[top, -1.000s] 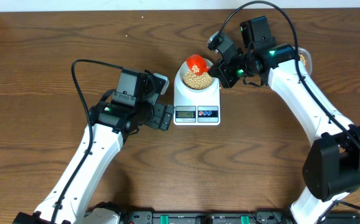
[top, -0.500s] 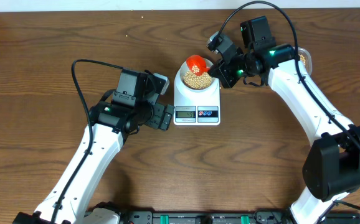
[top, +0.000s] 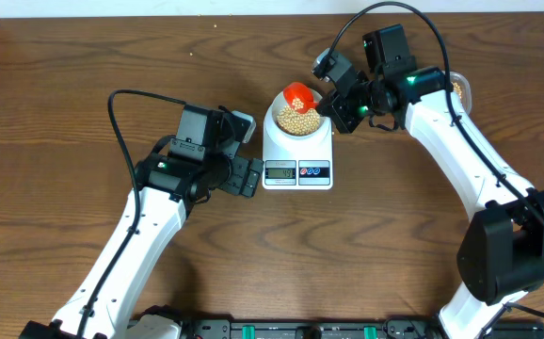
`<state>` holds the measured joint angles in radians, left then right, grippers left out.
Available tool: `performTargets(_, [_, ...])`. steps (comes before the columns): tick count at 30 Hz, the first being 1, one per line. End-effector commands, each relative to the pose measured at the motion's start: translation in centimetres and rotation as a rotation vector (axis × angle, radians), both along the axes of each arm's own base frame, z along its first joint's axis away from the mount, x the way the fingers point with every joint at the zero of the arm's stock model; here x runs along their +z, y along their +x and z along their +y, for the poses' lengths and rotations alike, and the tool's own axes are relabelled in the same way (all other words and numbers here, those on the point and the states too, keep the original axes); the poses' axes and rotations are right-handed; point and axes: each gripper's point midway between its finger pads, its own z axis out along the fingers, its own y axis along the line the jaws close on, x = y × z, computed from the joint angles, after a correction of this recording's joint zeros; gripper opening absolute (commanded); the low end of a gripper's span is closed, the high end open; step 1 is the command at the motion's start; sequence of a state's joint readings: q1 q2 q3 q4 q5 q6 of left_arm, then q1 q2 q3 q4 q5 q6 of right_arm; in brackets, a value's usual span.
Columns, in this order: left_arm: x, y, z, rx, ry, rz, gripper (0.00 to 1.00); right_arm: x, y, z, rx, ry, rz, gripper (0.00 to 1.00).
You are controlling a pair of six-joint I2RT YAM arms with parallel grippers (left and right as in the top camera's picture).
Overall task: Scoop item into bowl and weigh 50g on scale
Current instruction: 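Shake the tilted scoop gently over the bowl to add soybeans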
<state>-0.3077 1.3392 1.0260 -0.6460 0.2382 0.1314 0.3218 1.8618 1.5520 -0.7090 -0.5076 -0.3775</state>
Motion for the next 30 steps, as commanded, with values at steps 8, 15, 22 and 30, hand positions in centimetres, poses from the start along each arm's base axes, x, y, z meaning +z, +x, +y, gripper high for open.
performTargets(8, [-0.19,-0.10,0.00,-0.003,-0.004,0.007,0.91,1.76,0.42,-0.08,0.011,0.007,-0.055,0.01])
performTargets(15, [-0.19,-0.10,0.00,-0.003,-0.004,0.007,0.91,1.77,0.43,-0.08,0.027,0.001,-0.069,0.01])
performTargets(22, [-0.19,-0.09,0.00,-0.003,-0.004,0.007,0.91,1.74,0.43,-0.09,0.038,-0.005,-0.078,0.01])
performTargets(30, [-0.19,-0.09,0.00,-0.003,-0.004,0.007,0.91,1.69,0.50,-0.18,0.043,-0.014,-0.087,0.01])
